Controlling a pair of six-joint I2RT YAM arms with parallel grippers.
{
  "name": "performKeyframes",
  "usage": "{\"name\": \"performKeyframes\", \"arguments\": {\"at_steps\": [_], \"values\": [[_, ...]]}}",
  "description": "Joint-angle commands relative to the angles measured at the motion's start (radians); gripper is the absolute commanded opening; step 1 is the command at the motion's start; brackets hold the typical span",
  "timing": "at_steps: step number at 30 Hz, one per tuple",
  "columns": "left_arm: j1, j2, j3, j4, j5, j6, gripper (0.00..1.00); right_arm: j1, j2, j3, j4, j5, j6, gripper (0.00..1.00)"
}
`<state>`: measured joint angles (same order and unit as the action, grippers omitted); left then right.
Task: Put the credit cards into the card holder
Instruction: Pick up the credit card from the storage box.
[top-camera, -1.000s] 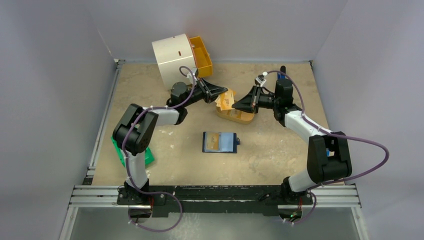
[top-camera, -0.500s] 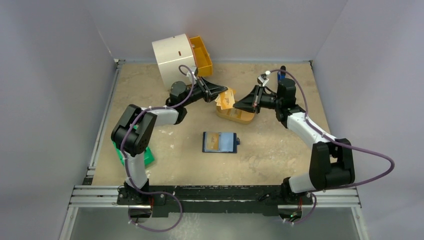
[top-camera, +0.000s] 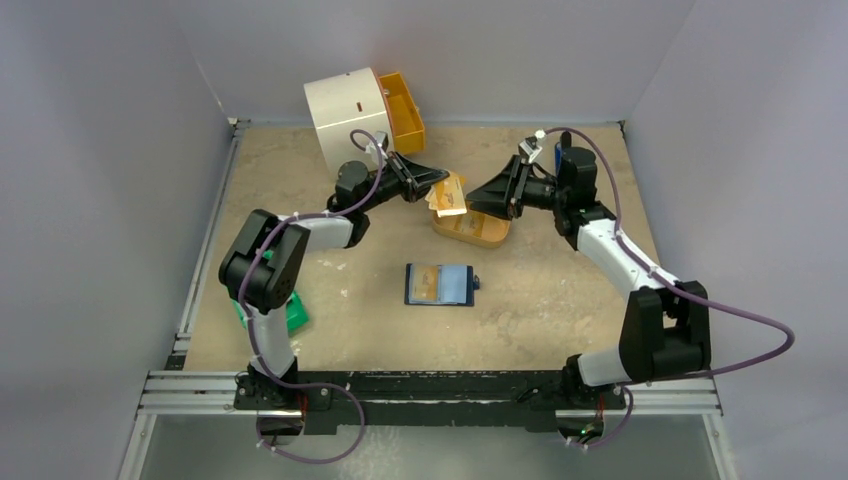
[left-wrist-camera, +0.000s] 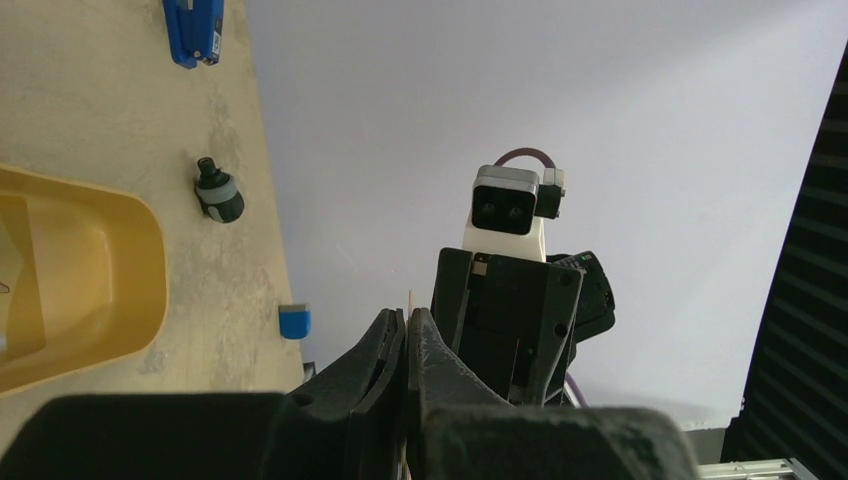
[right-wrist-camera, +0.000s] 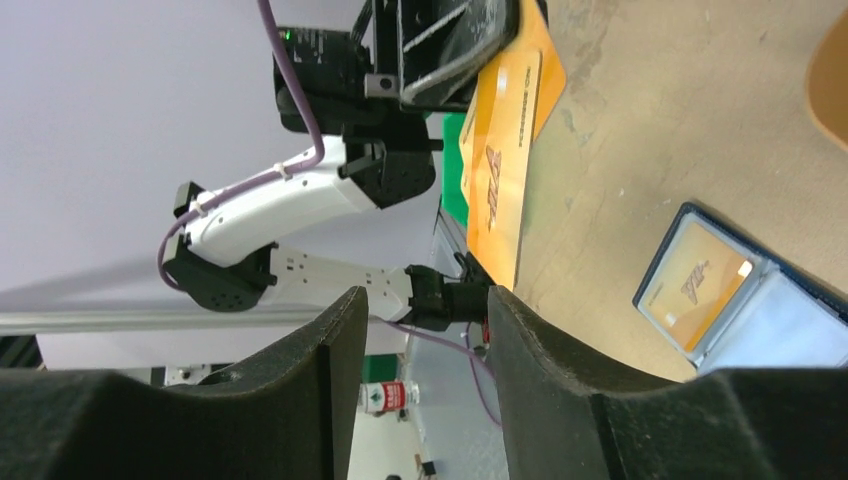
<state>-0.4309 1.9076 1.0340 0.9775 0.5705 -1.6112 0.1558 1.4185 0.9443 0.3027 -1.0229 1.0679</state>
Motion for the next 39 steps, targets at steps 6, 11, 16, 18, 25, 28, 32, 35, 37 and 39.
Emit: {"name": "performKeyframes", "arguments": {"at_steps": [6,11,16,18,25,28,32,35,37,39], "values": [[-0.010,-0.071,0.003,0.043,-0.010,0.020,0.00,-0.001,0.018,0.111,-0.098,0.059,-0.080,0.47],[-0.015,-0.070,0.004,0.044,-0.012,0.020,0.00,0.006,0.025,0.126,-0.128,0.059,-0.101,0.47],[-0.018,-0.072,0.006,0.044,-0.012,0.020,0.00,0.023,0.042,0.163,-0.226,0.086,-0.166,0.47],[-0.019,-0.074,0.007,0.043,-0.012,0.020,0.00,0.029,0.050,0.179,-0.260,0.090,-0.188,0.45],[-0.019,-0.075,0.005,0.038,-0.015,0.025,0.00,0.037,0.034,0.175,-0.210,0.061,-0.161,0.38],[-0.018,-0.073,0.007,0.037,-0.016,0.023,0.00,0.044,0.032,0.173,-0.196,0.051,-0.155,0.38],[-0.019,-0.073,0.007,0.038,-0.017,0.022,0.00,0.053,0.034,0.168,-0.158,0.034,-0.133,0.38],[-0.018,-0.071,0.007,0.036,-0.017,0.023,0.00,0.056,0.038,0.163,-0.142,0.030,-0.120,0.38],[-0.019,-0.072,0.006,0.037,-0.017,0.022,0.00,0.058,0.039,0.158,-0.135,0.031,-0.114,0.39],[-0.019,-0.073,0.008,0.036,-0.017,0.021,0.00,0.060,0.041,0.154,-0.138,0.034,-0.114,0.40]]}}
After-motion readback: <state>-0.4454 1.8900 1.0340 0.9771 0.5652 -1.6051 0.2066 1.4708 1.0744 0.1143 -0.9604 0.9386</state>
